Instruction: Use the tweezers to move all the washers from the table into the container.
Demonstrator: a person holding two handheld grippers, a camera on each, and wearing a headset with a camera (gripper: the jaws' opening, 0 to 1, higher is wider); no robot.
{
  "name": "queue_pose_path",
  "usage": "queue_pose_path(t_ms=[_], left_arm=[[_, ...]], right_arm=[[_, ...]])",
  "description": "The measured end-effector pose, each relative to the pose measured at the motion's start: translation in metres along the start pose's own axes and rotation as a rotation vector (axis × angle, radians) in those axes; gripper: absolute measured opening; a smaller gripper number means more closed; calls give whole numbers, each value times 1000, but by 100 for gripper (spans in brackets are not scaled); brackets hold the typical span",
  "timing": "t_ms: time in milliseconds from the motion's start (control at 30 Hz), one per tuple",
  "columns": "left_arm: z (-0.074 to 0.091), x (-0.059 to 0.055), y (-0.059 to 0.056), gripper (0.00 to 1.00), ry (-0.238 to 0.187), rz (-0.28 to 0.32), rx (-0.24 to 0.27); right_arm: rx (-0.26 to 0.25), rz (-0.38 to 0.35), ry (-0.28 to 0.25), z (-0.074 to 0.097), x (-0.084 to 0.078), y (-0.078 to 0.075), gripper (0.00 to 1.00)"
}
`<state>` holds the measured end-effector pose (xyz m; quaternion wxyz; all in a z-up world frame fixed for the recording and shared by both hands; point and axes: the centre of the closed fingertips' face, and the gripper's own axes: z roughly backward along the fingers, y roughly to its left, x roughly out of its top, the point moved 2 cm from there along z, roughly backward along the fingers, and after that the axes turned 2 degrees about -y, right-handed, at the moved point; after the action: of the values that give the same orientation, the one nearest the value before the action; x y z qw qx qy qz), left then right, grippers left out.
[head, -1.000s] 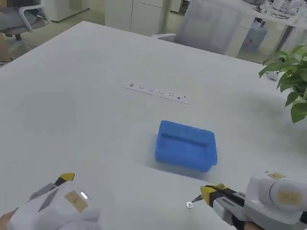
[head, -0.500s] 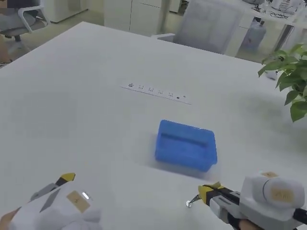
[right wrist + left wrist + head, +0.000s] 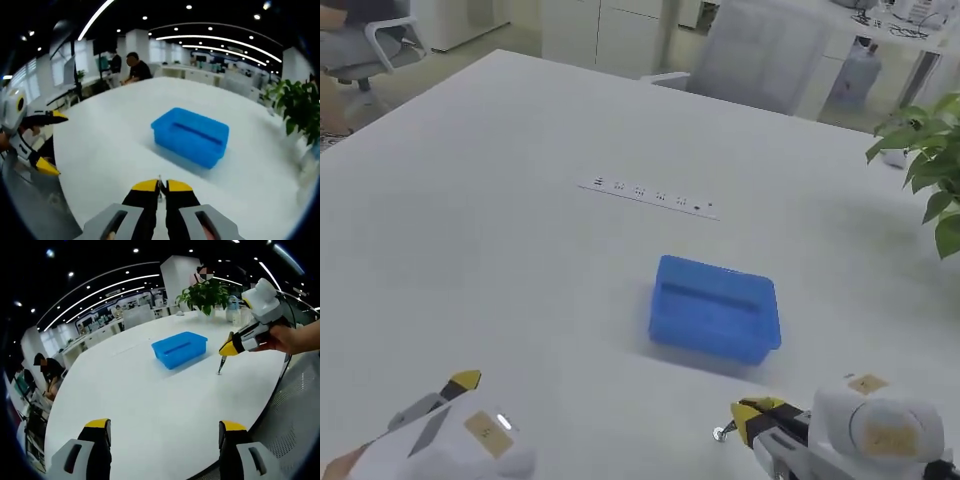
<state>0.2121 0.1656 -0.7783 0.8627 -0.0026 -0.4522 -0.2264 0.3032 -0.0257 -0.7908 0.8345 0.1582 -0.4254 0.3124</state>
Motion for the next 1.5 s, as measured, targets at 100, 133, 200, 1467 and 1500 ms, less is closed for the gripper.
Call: queue_pose_path(t_ms=[100,133,200,1467,1500], left_arm=[[0,0,0,91,0,-2,1],[0,0,0,91,-1,-2,1],[0,0,0,91,1,2,1],[-2,-6,-4,90,38,-10,-18],[-2,-6,-4,90,38,-10,-18]], right_arm=[[9,6,8,-2,2,-1,1],[12,4,13,-3,3,-2,1],[21,-1,24,-4,4,-4,0],[-95,-53,-146,-38,91,-65,1],[-98,-46,-135,-41,89,-67,1]])
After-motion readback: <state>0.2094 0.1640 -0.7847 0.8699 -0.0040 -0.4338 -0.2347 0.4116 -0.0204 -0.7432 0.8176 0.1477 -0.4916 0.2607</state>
